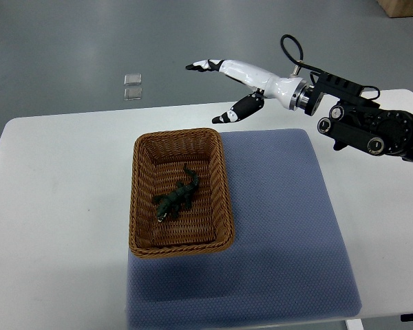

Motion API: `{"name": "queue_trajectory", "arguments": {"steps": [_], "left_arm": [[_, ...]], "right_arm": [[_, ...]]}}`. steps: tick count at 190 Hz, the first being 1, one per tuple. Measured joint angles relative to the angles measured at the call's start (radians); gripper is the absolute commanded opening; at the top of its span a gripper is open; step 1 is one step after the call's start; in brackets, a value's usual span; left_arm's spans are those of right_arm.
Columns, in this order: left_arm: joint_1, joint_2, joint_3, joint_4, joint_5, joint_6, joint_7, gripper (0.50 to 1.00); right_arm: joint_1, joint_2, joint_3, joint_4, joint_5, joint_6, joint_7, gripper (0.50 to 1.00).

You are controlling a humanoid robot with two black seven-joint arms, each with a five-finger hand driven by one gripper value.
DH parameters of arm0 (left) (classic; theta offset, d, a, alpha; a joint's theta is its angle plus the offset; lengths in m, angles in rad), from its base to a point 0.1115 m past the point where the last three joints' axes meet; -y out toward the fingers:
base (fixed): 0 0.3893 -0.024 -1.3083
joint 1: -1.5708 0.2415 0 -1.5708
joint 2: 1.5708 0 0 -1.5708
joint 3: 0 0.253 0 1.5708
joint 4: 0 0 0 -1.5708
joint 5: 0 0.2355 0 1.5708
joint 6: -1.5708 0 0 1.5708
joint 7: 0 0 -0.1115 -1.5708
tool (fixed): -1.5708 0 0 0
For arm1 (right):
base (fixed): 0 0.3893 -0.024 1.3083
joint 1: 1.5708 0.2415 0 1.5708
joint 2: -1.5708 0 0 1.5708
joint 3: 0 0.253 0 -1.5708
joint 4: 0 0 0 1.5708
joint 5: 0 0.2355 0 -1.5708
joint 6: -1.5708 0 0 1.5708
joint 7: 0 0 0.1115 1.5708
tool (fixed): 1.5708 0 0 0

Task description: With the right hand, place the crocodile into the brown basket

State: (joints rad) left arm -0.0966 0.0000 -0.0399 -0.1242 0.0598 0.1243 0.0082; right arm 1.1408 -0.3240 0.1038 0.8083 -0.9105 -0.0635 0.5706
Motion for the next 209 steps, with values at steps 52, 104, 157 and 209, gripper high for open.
{"name": "queue_trajectory", "arguments": {"steps": [52,104,157,209], "left_arm": [[0.000,0.000,0.000,0.000,0.000,0.000,0.000,1.000],[0.000,0.000,0.000,0.000,0.000,0.000,0.000,1.000],[0.000,0.000,0.000,0.000,0.000,0.000,0.000,1.000],[0.000,0.000,0.000,0.000,0.000,0.000,0.000,1.000]], "right_arm": [[-0.095,-0.087,0.042,-0.056,0.430,0.076,-0.103,0.915],[-0.147,-0.121,0.050,-0.067,0.772,0.134,-0.209,0.915],[-0.199,-0.134,0.099,-0.067,0.946,0.157,-0.267,0.915],[-0.239,-0.154,0.112,-0.066,1.034,0.222,-0.274,0.915]]}}
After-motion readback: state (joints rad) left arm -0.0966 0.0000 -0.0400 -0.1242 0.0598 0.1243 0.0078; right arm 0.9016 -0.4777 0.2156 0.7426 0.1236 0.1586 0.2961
